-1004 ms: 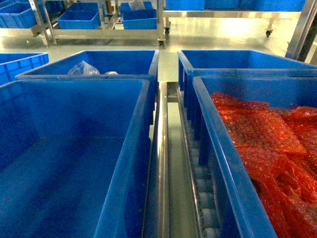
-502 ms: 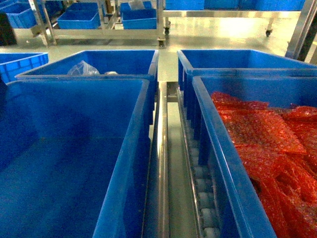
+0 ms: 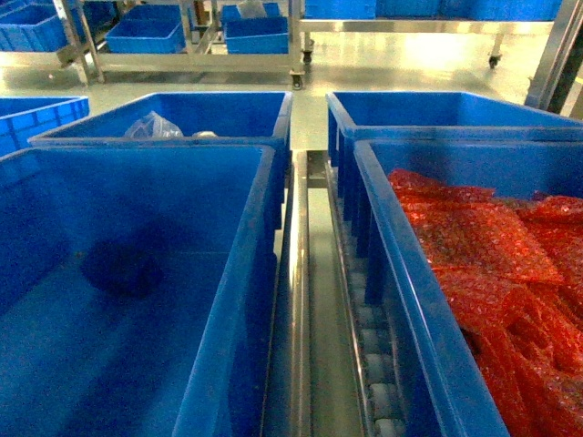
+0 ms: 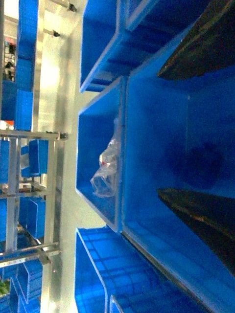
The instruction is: Pick blue part to blue bin on bottom shelf
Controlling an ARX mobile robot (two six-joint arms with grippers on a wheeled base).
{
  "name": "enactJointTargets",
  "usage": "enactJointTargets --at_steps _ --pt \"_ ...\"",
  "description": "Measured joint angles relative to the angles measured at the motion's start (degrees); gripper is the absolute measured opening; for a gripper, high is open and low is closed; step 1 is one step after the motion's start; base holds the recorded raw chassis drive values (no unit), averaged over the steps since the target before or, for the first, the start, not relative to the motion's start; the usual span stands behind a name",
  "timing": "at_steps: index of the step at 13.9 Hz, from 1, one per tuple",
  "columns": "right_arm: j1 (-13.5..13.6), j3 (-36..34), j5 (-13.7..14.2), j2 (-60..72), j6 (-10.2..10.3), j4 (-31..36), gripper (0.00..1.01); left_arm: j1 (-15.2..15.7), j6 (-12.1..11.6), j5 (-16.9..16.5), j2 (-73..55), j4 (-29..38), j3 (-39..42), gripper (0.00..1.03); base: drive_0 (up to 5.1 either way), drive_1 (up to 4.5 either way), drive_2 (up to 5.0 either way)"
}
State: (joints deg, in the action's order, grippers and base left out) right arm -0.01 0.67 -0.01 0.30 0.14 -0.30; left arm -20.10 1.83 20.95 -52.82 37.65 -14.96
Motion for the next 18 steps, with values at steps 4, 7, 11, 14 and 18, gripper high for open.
enactJointTargets --at_steps 4,7,11,14,18 --pt "0.0 0.0 0.0 0.0 0.0 0.0 0.98 8.98 -0.83 -9.53 11.91 -4.26 7.91 0.03 0.0 0.0 0.0" --pt "0.0 0.0 -0.02 0.0 0.0 0.0 0.98 12.68 -0.87 -13.46 18.99 -8.44 10.75 0.02 0.0 0.0 0.0" --pt "0.0 0.0 0.0 0.0 0.0 -0.02 0.98 20.33 -0.98 -20.5 27.06 -11.02 14.03 0.02 0.0 0.0 0.0" --pt "0.0 0.0 0.0 0.0 0.02 0.0 0.98 19.96 -1.05 -20.85 33.86 -18.12 14.29 0.02 0.0 0.0 0.0" --pt "0.0 0.0 0.0 0.0 0.0 0.0 0.98 19.96 -1.05 -20.87 39.28 -24.0 14.29 0.02 0.0 0.0 0.0"
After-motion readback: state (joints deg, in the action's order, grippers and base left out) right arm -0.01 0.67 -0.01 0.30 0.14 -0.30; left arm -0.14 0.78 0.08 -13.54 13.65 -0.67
